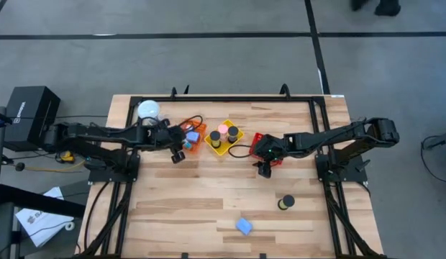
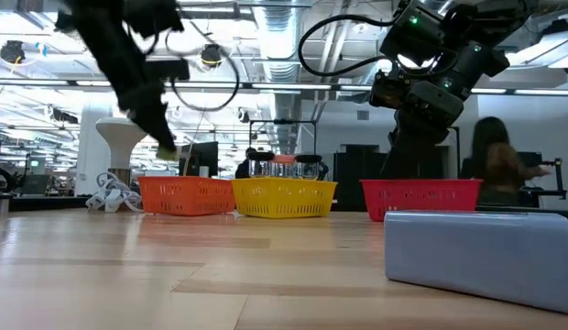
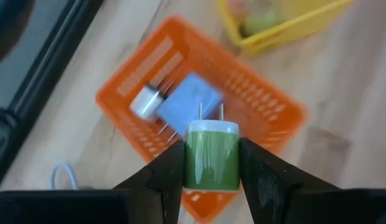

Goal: Pick & Place Office items
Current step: Put the green charger adapter into the orange bin, then put the blue charger adapter in the orange bin

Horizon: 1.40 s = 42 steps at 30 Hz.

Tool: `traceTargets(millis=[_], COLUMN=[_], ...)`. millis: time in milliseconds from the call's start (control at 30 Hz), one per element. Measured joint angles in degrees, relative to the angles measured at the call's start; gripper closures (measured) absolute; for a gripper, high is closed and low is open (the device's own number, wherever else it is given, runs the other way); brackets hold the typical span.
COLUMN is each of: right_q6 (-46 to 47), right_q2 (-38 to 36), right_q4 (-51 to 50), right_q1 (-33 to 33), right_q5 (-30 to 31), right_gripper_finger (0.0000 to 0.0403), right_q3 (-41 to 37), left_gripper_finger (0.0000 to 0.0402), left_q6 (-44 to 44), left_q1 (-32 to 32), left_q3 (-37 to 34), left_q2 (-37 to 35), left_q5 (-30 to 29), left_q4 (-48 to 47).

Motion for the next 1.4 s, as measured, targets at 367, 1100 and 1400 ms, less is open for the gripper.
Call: traceTargets(millis=[367,1100,1400], right_q6=[0.0,0.0,0.0], right_q2=[0.0,0.0,0.0], right_q4=[2.5,8.4,10.4], right_q1=[0.0,0.0,0.0], right_q5=[0.0,0.0,0.0], right_gripper_finger=[0.0163,0.0163,0.0163], right_q3=[0.0,0.0,0.0], left_gripper_finger=[0.0256,0.0192,0.0192], left_q6=[0.0,0.1,0.1], left_q1=[3.0,2.1,-3.5], left_q3=[-8.4,-8.4,-8.4], left_q2=[0.0,-6.2,-7.1], left_q5=[3.6,3.6,3.6], left_q4=[8.3,24.2,29.3])
